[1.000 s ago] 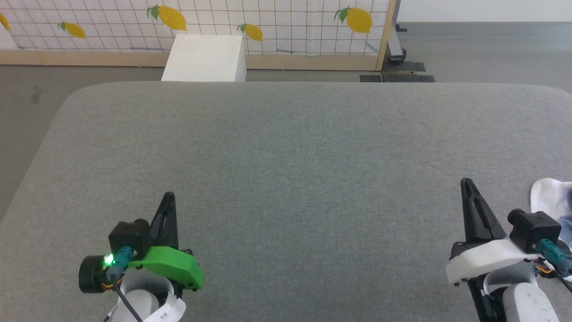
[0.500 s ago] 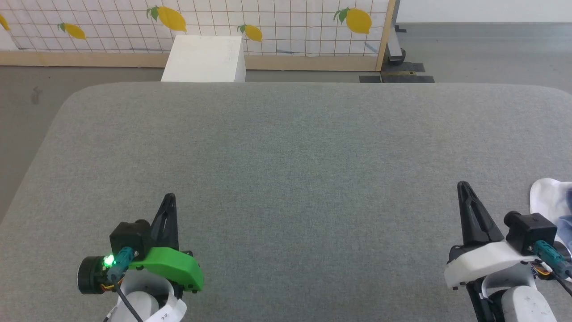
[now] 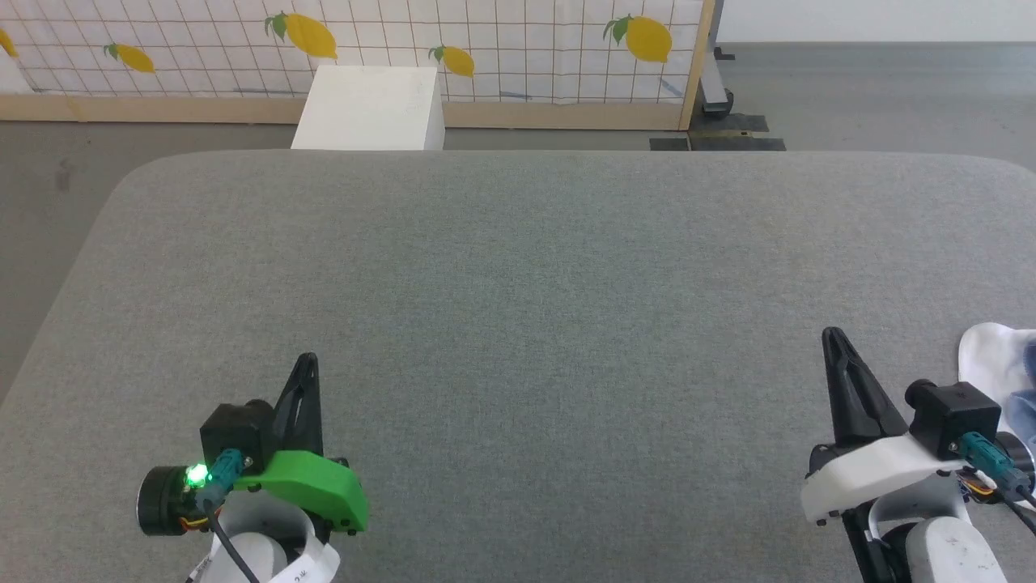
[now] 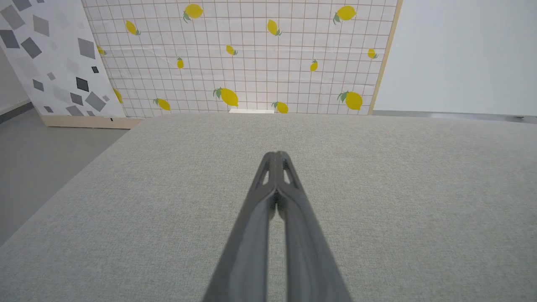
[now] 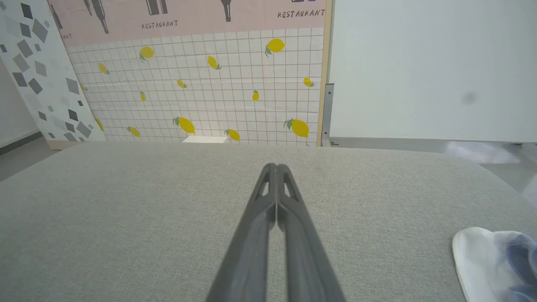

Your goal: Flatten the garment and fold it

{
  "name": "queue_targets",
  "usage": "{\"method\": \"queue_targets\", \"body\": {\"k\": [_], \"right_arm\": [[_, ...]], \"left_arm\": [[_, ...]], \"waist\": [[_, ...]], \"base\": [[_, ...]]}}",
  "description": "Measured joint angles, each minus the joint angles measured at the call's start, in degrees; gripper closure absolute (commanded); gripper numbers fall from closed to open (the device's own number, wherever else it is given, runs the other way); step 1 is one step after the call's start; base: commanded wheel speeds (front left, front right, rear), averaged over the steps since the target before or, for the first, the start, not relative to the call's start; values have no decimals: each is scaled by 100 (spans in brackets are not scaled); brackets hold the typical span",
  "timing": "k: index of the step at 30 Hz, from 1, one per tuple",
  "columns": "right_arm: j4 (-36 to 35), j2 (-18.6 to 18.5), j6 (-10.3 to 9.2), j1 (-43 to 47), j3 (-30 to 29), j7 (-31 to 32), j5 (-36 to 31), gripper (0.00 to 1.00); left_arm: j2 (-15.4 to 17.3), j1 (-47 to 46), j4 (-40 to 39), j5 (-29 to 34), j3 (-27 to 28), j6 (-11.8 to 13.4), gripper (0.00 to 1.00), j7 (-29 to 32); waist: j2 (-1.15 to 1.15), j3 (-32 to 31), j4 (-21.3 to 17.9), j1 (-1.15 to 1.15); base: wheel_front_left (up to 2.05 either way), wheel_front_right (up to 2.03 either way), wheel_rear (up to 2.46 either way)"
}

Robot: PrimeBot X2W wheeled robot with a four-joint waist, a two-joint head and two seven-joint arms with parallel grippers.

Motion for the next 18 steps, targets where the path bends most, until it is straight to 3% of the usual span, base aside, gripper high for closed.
{"method": "queue_targets", "body": {"k": [18], "right_arm": [[-181,0,0,97,82,158,-126,100]], "left_arm": [[-64,110,-245,159,49,0,100,220]], "waist": [[0,-13,-10,0]], "base": [[0,0,0]]}}
